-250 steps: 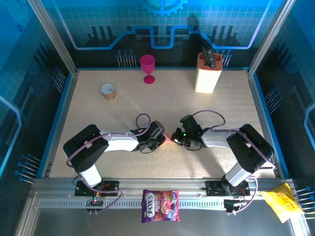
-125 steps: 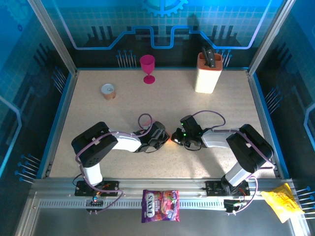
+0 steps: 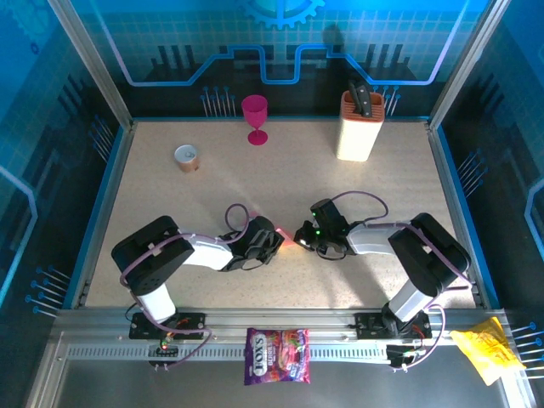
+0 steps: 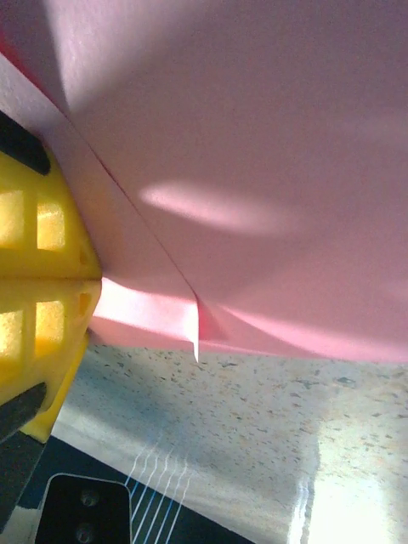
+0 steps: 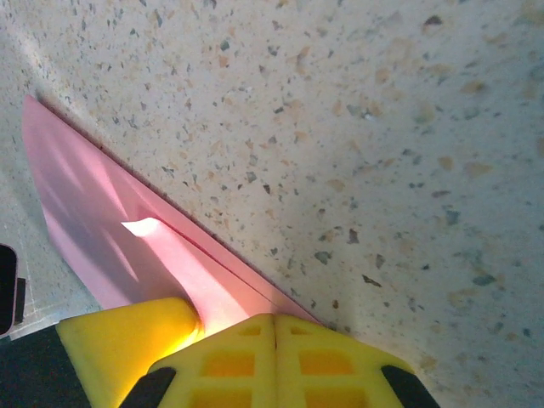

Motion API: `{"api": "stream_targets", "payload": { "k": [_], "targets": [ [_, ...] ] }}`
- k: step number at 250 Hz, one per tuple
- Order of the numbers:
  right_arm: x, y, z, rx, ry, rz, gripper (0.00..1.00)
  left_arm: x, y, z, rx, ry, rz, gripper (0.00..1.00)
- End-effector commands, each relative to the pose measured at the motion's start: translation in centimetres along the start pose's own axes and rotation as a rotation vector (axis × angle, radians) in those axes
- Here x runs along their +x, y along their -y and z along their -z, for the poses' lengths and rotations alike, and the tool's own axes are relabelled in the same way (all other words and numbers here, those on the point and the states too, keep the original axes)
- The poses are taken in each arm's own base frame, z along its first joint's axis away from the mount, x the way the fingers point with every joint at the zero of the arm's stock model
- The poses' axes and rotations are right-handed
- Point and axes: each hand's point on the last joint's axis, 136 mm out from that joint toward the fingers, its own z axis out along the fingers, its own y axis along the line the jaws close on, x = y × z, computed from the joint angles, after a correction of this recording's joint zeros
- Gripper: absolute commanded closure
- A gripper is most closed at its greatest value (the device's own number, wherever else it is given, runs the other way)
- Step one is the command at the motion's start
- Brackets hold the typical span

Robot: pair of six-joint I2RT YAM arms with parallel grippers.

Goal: Fold a paper plane with a square sheet of paper (pick it up from the middle)
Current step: Third fold the triangle at the center of the table.

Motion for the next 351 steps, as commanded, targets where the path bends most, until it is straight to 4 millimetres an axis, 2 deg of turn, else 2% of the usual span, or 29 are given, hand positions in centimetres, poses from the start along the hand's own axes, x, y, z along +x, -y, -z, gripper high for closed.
{"api": "stream_targets", "payload": {
  "k": [1, 103, 148, 196, 280, 319, 351],
  "targets": [
    [3.0, 9.8, 0.0, 0.347, -0.068, -0.105, 1.0, -3.3, -10.9, 1.5, -0.338, 0.101, 0.024, 1.0],
    [2.9, 10.5, 0.2, 0.379, -0.064, -0.118, 1.0, -4.4, -15.6, 4.8, -0.412, 0.139, 0.032, 1.0],
    [2.9, 10.7, 0.3, 0.384, -0.063, -0.124, 1.0, -4.9, -18.5, 6.3, -0.459, 0.164, 0.063, 1.0],
    [3.0, 11.3, 0.7, 0.401, -0.054, -0.14, 1.0, -6.0, -20.5, 7.1, -0.492, 0.181, 0.106, 1.0],
    [3.3, 12.6, 2.5, 0.434, -0.007, -0.19, 1.0, -8.2, -17.2, 6.3, -0.468, 0.177, 0.044, 1.0],
    [3.6, 13.2, 4.0, 0.458, 0.047, -0.226, 1.0, -9.7, -14.1, 7.0, -0.432, 0.188, -0.017, 1.0],
    [3.6, 12.8, 4.9, 0.433, 0.095, -0.243, 1.0, -10.5, -10.3, 7.8, -0.376, 0.193, -0.109, 1.0]
  ]
}}
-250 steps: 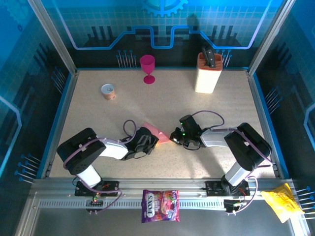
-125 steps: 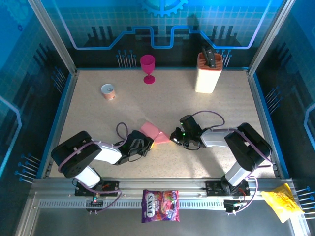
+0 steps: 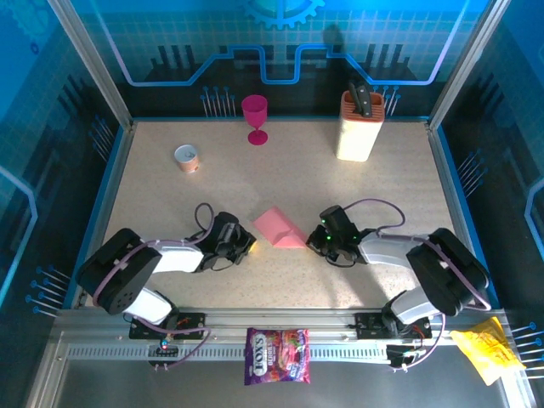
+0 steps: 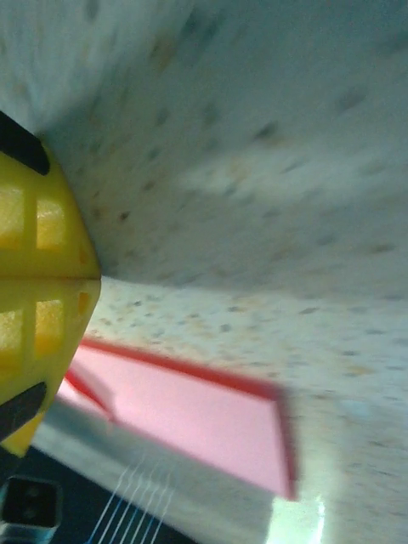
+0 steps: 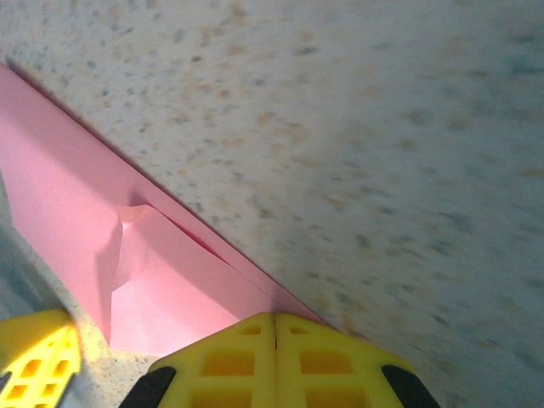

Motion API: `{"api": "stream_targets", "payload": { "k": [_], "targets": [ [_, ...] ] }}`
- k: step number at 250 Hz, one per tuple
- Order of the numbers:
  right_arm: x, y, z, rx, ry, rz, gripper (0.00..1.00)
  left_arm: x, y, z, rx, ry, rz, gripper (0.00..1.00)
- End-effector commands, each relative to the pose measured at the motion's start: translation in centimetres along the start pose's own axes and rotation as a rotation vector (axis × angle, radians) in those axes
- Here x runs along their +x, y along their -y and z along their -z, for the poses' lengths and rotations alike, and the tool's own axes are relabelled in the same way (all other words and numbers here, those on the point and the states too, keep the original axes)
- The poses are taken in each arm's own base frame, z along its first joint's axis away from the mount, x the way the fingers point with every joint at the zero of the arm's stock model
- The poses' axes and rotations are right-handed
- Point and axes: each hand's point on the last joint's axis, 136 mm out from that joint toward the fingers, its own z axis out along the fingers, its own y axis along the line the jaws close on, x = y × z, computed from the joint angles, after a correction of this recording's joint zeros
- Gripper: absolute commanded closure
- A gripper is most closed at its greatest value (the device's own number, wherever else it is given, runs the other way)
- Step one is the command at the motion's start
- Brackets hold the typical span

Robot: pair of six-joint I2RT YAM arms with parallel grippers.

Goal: Fold a paper plane with a square sheet of paper (pick it up from the middle)
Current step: Third fold the triangle at the center of the table.

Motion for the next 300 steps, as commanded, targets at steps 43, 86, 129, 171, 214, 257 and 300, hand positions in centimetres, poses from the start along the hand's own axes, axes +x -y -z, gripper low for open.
{"api": "stream_targets", "payload": {
  "k": [43, 86, 129, 171, 214, 257, 300],
  "targets": [
    [0.9, 1.4, 1.3, 0.012, -0.007, 0.127, 1.0, -3.6, -0.9, 2.7, -0.219, 0.109, -0.232, 1.0],
    [-1.3, -3.5, 5.0, -0.068, 0.042, 0.301, 1.0, -1.6, 2.6, 1.3, -0.125, -0.026, -0.308, 0.98],
    [-2.7, -2.2, 6.8, -0.014, 0.046, 0.37, 1.0, 0.6, 3.4, 1.3, -0.089, -0.106, -0.282, 0.91],
    [-2.3, -1.5, 6.5, -0.033, -0.002, 0.485, 0.87, 3.3, 3.5, 1.5, -0.065, -0.147, -0.252, 0.73],
    [-1.2, -0.5, 5.1, -0.051, -0.055, 0.52, 0.85, 5.0, 3.4, 1.2, -0.065, -0.163, -0.247, 0.52],
    [-0.5, 0.8, 3.5, -0.032, -0.095, 0.501, 0.82, 5.8, 4.0, 0.4, -0.051, -0.192, -0.23, 0.51],
    [0.2, 1.0, 2.1, -0.036, -0.126, 0.476, 0.84, 6.0, 4.1, -0.1, -0.055, -0.203, -0.217, 0.5]
  ]
}}
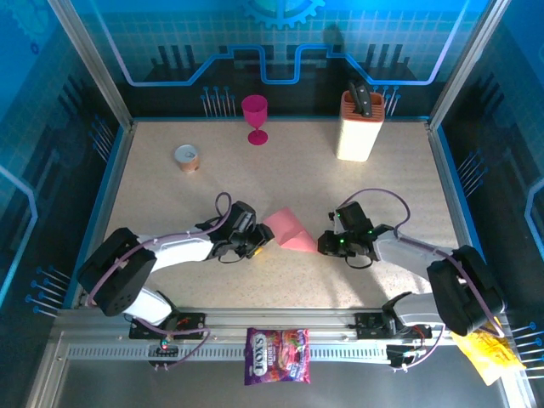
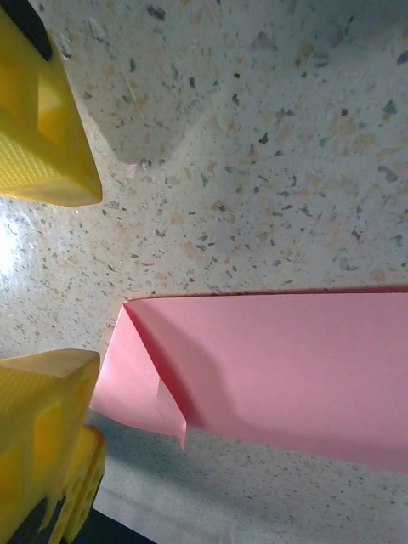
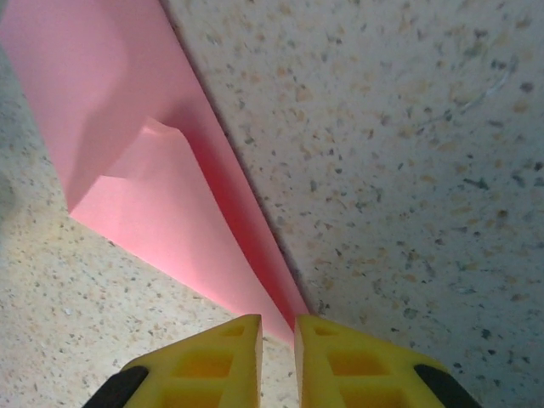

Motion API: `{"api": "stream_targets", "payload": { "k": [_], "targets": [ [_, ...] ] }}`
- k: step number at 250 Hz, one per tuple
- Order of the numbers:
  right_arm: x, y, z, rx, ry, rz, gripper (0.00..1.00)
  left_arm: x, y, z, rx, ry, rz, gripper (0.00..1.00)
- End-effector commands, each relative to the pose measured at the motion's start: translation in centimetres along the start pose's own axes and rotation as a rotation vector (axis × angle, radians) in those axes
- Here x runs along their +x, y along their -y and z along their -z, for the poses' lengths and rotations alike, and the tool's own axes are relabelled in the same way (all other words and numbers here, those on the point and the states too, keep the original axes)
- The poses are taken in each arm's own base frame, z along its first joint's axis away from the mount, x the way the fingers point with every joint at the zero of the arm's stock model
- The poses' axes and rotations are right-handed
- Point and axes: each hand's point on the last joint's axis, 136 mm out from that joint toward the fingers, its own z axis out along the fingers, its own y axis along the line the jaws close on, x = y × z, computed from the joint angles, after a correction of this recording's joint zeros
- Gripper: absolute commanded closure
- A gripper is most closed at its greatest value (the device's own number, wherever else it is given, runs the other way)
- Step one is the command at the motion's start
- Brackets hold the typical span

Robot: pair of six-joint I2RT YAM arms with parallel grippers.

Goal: Fold a paper plane with a square sheet of paper (pick it up from the middle)
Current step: Third fold the triangle at the center of the table, then fourth fold the wing at the center of the table.

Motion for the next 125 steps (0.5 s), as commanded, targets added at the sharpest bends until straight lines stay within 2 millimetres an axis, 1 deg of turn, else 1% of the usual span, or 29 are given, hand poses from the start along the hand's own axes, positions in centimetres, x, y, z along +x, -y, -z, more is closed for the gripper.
{"api": "stream_targets", "payload": {
  "k": [1, 14, 46, 68, 79, 98, 125],
  "targets": [
    [0.0, -0.6, -0.9, -0.037, -0.007, -0.004, 0.84, 0.5, 0.9, -0.4, 0.019, -0.031, 0.014, 0.51],
    [0.2, -0.9, -1.3, -0.044, -0.011, -0.01, 0.86, 0.4, 1.1, -0.5, 0.019, -0.03, 0.007, 0.51],
    [0.8, -2.1, -2.1, -0.059, -0.024, -0.014, 0.9, 0.3, 1.0, -0.7, 0.002, -0.025, -0.006, 0.5],
    [1.0, -2.9, -2.3, -0.07, -0.024, -0.008, 0.9, 0.1, 1.0, -0.7, -0.004, -0.019, -0.012, 0.51],
    [0.9, -3.1, -2.3, -0.067, -0.025, -0.005, 0.88, 0.0, 0.9, -0.7, -0.012, -0.016, -0.013, 0.51],
    [0.4, -3.0, -1.7, -0.035, -0.002, 0.005, 0.81, -0.2, 0.8, -0.7, -0.02, -0.01, -0.011, 0.51],
    [-0.4, -3.1, -0.5, -0.01, 0.039, 0.031, 0.78, -0.4, 0.7, -0.7, -0.025, -0.002, -0.006, 0.51]
  ]
}}
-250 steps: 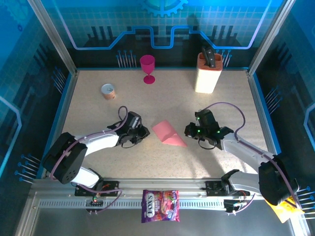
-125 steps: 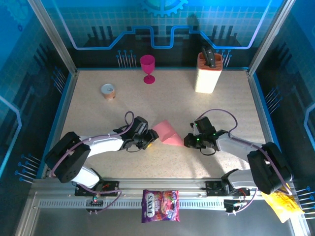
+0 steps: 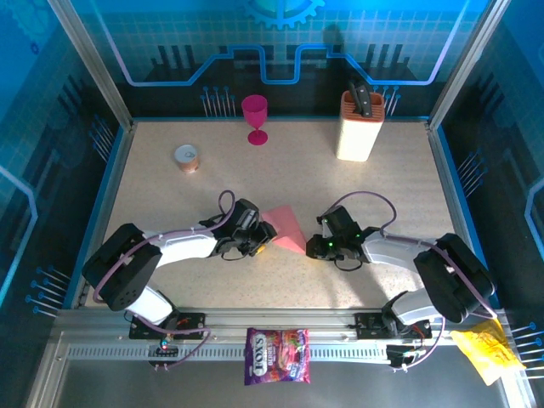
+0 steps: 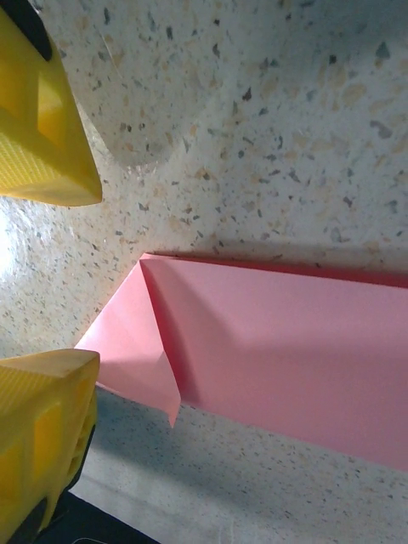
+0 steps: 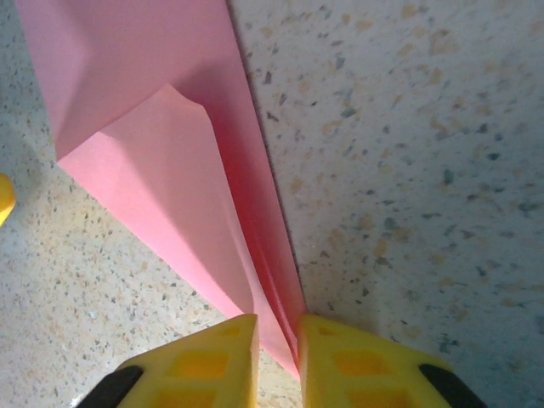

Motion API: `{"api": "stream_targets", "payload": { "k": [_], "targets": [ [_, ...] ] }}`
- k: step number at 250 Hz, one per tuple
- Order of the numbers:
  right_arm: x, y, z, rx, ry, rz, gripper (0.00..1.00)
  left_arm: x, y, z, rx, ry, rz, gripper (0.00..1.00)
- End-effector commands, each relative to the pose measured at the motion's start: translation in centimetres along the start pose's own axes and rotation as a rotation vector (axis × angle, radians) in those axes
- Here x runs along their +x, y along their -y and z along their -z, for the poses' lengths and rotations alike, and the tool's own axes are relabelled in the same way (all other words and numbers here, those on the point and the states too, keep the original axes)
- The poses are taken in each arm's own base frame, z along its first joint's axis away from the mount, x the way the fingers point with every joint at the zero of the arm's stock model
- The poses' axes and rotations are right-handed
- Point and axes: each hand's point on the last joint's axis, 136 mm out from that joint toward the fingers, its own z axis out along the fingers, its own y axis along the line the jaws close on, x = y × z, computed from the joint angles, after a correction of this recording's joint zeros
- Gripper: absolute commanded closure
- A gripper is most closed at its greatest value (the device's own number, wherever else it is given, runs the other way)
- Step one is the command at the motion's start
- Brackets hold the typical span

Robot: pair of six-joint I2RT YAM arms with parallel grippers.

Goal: Fold a paper plane with a square sheet of paper (pick it up from the middle)
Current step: Fourth fold the wing at the center of the table.

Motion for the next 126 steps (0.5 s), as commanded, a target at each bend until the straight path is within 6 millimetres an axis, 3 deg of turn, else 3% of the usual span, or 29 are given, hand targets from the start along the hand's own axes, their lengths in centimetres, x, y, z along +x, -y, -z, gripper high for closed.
{"api": "stream_targets", "payload": {
  "k": [1, 52, 126],
  "targets": [
    [-1.4, -0.5, 1.4, 0.028, 0.057, 0.022, 0.78, -0.2, -0.2, -0.2, -0.028, 0.002, -0.005, 0.51],
    [-2.2, -2.2, 1.7, -0.014, 0.045, 0.057, 0.88, -0.7, 0.2, -0.6, -0.03, 0.005, 0.006, 0.52],
    [-2.8, -2.8, -0.1, -0.038, 0.018, 0.054, 1.0, -0.8, 0.8, -1.1, -0.028, -0.008, -0.004, 0.53]
  ]
}}
